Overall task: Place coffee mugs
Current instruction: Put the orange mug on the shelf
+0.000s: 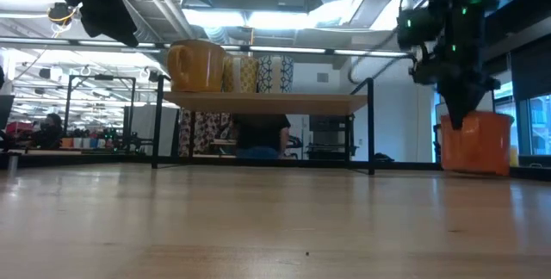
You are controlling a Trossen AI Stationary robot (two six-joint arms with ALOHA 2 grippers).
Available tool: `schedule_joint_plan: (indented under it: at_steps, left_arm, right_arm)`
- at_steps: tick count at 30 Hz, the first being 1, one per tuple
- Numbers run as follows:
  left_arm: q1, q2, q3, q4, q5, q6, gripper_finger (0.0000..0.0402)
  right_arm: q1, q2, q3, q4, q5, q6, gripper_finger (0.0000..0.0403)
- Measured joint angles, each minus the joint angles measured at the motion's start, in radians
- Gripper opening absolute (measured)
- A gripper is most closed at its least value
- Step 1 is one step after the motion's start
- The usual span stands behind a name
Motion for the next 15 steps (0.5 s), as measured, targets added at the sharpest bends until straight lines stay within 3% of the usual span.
schedule_joint_plan:
  at_steps: [15]
  left_arm:
    - [0.0, 0.0, 0.0, 0.0, 0.0, 0.02, 0.0163]
  right_arm:
    - [0.621, 0.025, 0.184, 0.004, -0.001, 0.432, 0.0005]
